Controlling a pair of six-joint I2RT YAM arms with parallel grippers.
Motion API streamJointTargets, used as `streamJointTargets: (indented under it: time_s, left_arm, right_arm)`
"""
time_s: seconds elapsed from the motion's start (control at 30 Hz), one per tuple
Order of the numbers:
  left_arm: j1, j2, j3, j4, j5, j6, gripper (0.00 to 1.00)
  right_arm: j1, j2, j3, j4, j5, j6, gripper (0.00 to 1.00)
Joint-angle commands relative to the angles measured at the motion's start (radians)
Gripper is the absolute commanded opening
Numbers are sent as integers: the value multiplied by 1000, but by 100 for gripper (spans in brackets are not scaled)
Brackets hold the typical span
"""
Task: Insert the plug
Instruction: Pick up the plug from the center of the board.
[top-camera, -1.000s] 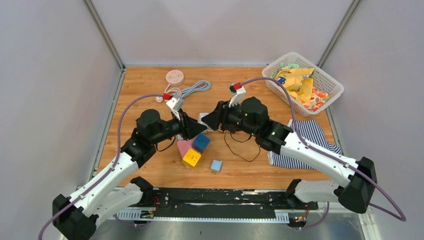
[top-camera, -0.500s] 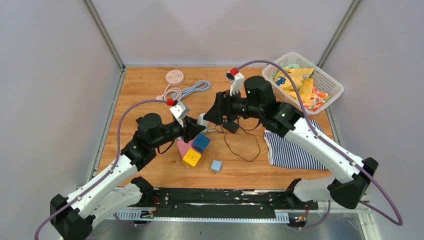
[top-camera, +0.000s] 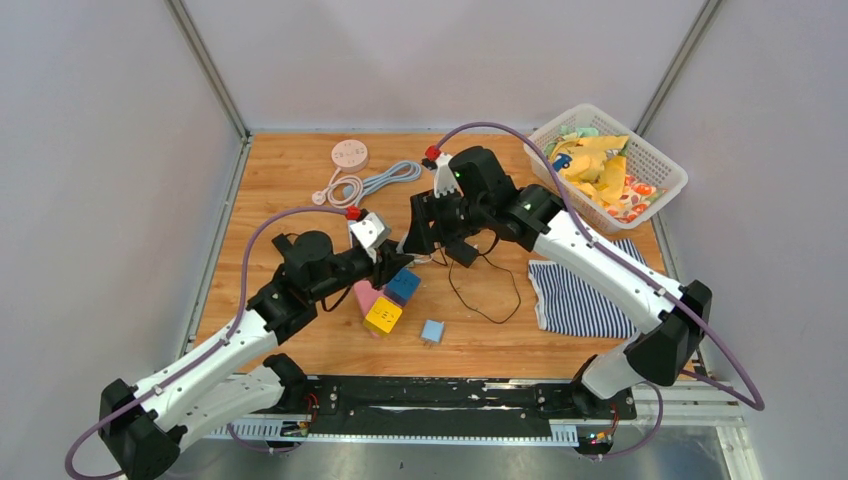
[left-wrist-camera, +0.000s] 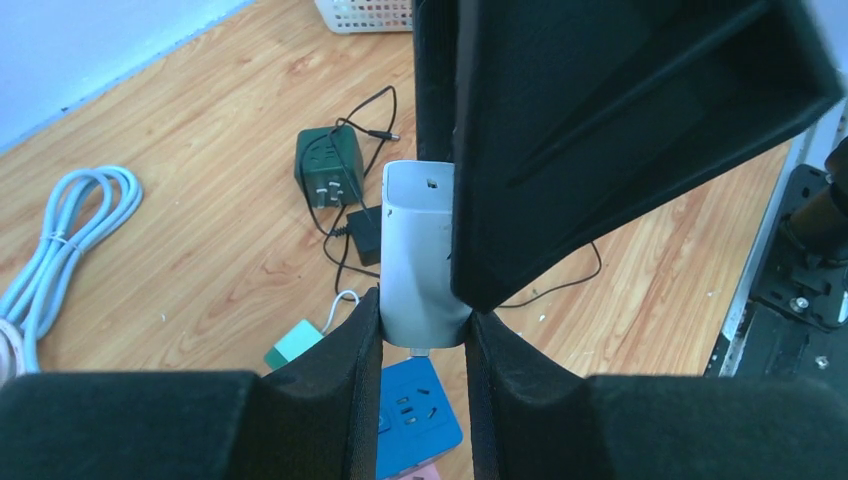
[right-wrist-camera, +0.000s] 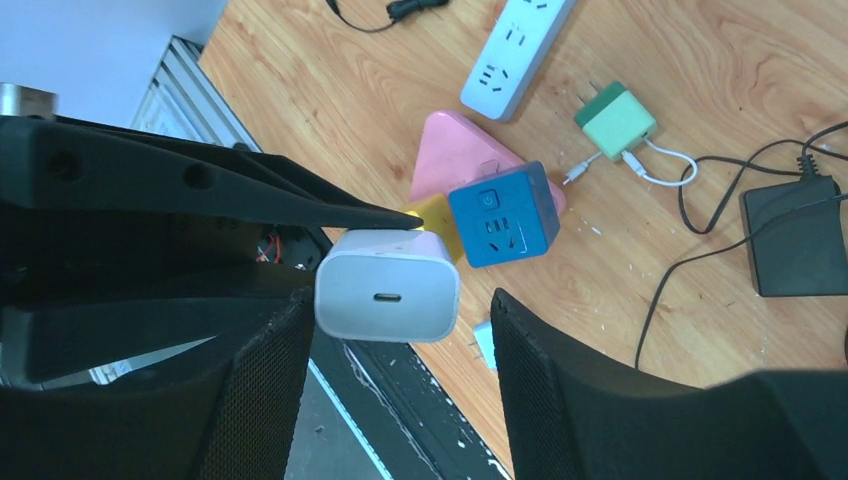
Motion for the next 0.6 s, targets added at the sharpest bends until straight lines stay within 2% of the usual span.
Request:
streamJointTargets:
  time_s: [0.0, 0.17, 0.27, 0.37, 0.47, 0.57]
  left_arm:
    - [-22, -1, -14, 13, -21, 67, 0]
    - [-51, -27, -35, 12, -14, 139, 0]
    - [-53, -33, -41, 13, -30, 137, 0]
    - [-53, -36, -46, 13, -39, 135, 0]
    - [-53, -43, -48, 13, -42, 134, 0]
    - [-54, -41, -45, 14, -56, 103, 0]
  right_arm:
    - [-10, 20, 33, -58, -34, -39, 64]
    - [-10, 31, 33, -40, -52, -40, 56]
    - [-10, 30, 30, -33, -56, -37, 48]
    - [-10, 25, 19, -28, -70, -39, 31]
    - [-10, 22, -3, -20, -91, -35, 24]
    - [-12, 5, -39, 13, -100, -31, 3]
